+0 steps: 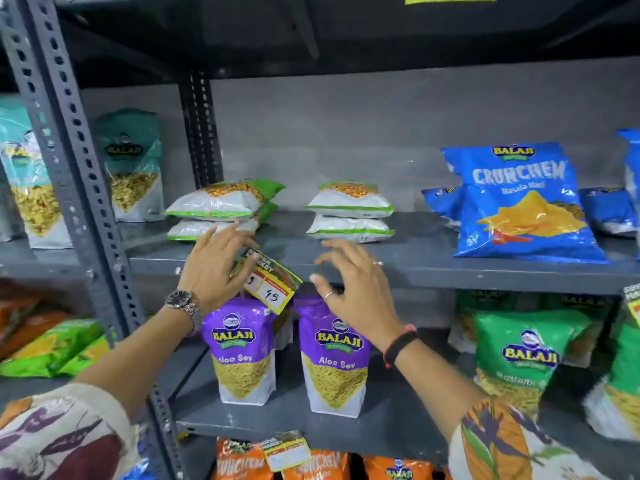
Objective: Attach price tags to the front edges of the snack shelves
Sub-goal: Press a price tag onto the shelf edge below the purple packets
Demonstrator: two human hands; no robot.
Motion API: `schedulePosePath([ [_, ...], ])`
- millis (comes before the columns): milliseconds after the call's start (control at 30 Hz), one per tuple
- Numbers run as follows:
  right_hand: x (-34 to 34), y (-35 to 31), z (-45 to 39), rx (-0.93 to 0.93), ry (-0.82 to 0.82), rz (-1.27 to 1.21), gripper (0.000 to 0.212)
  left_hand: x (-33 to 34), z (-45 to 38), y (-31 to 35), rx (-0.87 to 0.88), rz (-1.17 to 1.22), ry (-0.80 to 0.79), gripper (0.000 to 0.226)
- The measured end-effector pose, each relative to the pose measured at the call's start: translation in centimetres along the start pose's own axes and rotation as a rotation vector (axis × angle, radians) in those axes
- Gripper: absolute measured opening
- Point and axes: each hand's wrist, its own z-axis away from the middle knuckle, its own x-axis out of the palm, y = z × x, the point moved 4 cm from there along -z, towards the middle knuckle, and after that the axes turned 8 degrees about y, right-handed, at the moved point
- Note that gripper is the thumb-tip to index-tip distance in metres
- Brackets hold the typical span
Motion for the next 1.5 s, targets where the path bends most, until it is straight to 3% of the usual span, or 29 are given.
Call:
schedulePosePath([
  [300,4.4,-0.4,0.8,0.092,-0.034,0.26,0.013,0.2,-0.7,-1.7,0.097,0.116,0.088,0.027],
  [700,3.7,-2.2,-0.7,0.222,0.065,0.203,0.011,0.6,1.1,-2.2,-0.21,0.556,0.115,0.025],
  [1100,4.1,-2.1,-0.1,0.114,-0.153,0.34,0.009,1.5,3.5,-3.1,0.059,0.369,0.087,0.023],
  [1500,4.1,-2.3,-1.1,0.197,-0.009,0.339,0.006,1.5,1.8,-3.3,-0.095,0.419,0.11,0.024],
])
